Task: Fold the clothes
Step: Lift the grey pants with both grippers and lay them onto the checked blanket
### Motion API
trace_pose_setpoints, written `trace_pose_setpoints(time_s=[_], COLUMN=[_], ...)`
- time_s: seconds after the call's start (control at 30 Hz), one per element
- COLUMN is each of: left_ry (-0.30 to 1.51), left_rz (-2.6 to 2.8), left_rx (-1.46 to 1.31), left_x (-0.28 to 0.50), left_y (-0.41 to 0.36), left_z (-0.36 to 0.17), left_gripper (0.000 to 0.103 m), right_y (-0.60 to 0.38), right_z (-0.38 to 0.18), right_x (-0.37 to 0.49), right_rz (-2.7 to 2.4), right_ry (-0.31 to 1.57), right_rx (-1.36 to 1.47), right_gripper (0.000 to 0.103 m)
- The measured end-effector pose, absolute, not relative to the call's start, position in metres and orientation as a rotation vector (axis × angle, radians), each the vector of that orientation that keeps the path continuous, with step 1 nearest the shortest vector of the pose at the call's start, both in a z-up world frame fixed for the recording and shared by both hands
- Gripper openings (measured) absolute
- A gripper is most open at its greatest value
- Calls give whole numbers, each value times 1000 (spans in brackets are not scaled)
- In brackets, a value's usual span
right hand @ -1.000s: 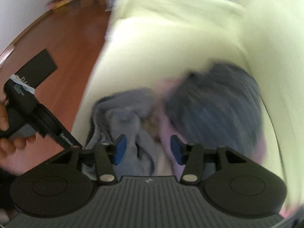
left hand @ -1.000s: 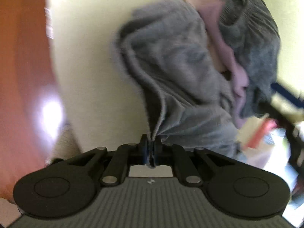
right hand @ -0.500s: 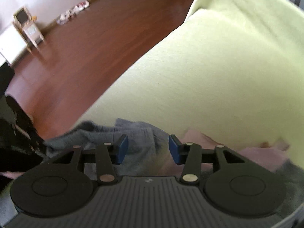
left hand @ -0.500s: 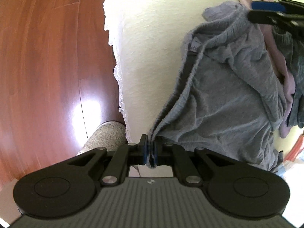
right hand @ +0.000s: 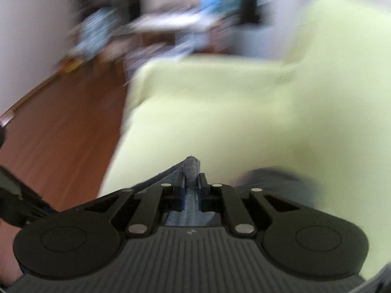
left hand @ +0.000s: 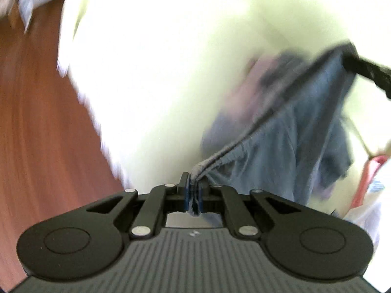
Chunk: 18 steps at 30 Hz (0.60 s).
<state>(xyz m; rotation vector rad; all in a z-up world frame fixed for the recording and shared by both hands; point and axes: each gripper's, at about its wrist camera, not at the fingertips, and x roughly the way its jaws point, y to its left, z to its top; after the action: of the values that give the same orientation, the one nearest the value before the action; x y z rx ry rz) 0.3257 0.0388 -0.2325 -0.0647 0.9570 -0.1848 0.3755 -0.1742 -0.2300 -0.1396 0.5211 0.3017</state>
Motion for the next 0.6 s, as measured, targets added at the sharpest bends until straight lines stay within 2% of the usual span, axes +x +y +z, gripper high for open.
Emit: trace_pose_setpoints(time_s=[0.1,0.17,0.3,0.33,0.43,0.6], left_ry=[791,593,432,346,207,47], left_rz=[-282,-386,-492,-535,-597,-644], left_rx=[39,146,184,202,209,231], left_x=[328,315,279,250,184,55], left_y=[13,-23,-63,-84,-117,-156], left_z=[-178,-117,-56,-28,12,50], left_gripper=[4,4,4,4,4,4], right_y=[-191,-201,-217,-220,-228,-237], right_z=[-185,-152,-95,-75,-39,5], right_x=[330,292,218,187,115,-10], right_rz=[94,-42,-248,-306,-394,-485], right_ry=[400,315,178,132,39,-53], right_rx=[-110,-96,-96,-111,-153,-193], right_gripper=[8,8,8,8,8,8])
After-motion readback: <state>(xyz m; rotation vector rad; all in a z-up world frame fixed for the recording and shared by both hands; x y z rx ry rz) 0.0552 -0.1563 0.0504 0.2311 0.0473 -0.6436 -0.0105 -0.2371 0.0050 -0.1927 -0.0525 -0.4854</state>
